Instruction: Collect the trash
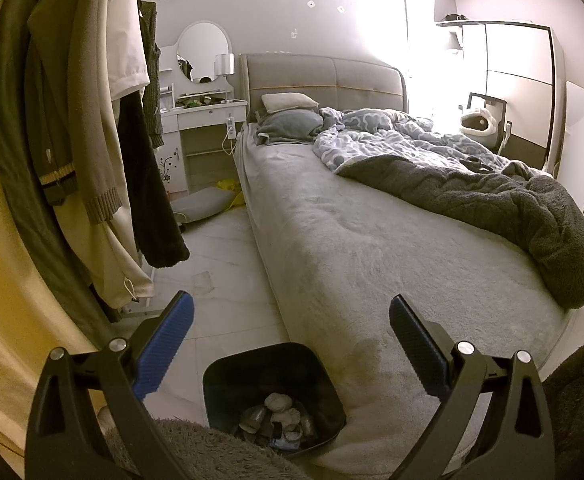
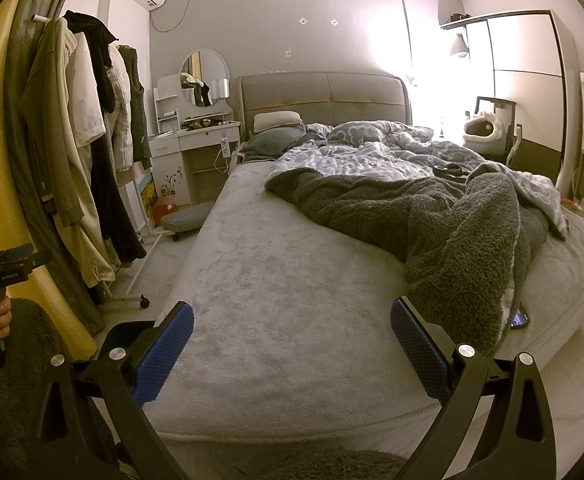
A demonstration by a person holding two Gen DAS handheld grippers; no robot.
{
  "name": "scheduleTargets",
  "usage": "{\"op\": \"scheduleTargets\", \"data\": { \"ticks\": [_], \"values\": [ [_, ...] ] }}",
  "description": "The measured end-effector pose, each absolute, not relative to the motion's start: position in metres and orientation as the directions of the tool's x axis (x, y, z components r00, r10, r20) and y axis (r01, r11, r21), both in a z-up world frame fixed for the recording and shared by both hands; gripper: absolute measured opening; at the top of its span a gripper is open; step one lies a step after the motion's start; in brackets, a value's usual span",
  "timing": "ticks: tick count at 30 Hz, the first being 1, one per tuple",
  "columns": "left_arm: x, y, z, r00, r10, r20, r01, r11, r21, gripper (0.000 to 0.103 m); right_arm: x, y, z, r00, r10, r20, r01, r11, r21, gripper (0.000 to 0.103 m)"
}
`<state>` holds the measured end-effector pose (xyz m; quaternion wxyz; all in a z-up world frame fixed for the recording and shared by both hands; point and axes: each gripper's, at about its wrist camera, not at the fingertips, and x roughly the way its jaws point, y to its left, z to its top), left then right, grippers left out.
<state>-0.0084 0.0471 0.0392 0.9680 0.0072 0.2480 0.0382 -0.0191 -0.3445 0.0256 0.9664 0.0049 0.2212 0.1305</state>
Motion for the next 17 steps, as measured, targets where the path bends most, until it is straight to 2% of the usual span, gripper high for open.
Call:
{"op": "scheduleTargets", "data": {
  "ticks": [17],
  "values": [
    [-0.0088,0.0465,0.0378,0.872,0.082,-0.483,-0.073,0.997,0.037,0.1,-0.0199,-0.3434,0.0251,0.868,0.254,-0.426,-0.248,0.966,0.069,0.1]
  ]
}}
